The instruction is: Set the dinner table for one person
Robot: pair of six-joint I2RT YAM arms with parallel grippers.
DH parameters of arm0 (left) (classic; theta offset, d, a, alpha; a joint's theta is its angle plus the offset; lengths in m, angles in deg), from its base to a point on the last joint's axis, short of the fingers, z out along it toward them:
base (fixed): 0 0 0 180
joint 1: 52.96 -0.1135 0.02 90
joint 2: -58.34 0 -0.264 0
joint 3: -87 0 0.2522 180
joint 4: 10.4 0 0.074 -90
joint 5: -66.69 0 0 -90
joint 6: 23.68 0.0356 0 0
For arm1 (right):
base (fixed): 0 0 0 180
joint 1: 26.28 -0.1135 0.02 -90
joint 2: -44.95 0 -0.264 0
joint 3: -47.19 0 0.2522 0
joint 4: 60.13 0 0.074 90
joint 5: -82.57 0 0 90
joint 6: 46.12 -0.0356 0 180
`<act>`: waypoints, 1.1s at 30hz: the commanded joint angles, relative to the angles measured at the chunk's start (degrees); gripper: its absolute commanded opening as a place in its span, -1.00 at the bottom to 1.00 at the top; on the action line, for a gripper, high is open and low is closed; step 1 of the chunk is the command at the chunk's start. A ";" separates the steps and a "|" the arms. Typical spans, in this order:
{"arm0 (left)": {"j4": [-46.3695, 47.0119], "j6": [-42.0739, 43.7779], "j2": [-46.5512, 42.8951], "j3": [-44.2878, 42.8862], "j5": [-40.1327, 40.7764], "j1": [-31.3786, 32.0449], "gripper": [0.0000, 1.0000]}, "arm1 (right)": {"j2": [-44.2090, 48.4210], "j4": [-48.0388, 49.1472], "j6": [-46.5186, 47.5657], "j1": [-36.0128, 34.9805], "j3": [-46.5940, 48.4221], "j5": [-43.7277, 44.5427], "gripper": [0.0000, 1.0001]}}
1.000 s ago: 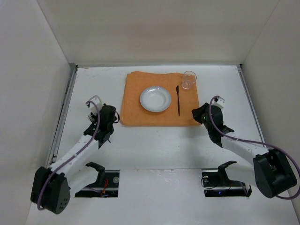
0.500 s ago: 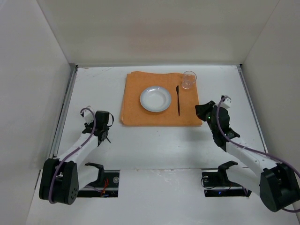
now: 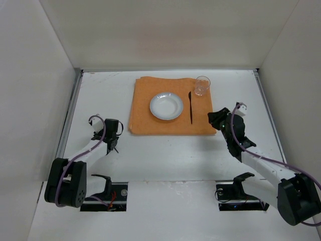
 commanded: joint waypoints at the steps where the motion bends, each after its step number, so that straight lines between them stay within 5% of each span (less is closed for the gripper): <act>1: 1.71 -0.90 1.91 0.80 -2.40 -0.63 -0.59 | 0.41 2.44 0.88 -0.21 0.87 -0.31 -0.34; 7: 1.27 -0.38 -1.59 1.33 -2.67 -1.07 -0.90 | 1.20 2.44 0.80 -0.21 0.43 0.22 -0.27; 15: -1.90 2.86 -8.46 -6.83 0.57 5.94 -0.95 | -1.17 3.05 0.35 0.06 0.60 -0.04 -0.25; 22: 2.75 14.82 6.73 -23.09 2.25 17.47 -0.94 | -2.58 3.75 0.18 -0.03 0.69 0.57 -0.23; 33: 4.96 23.17 29.67 -41.37 -10.75 15.89 -0.91 | -3.72 4.11 0.88 -1.17 0.95 1.88 -0.22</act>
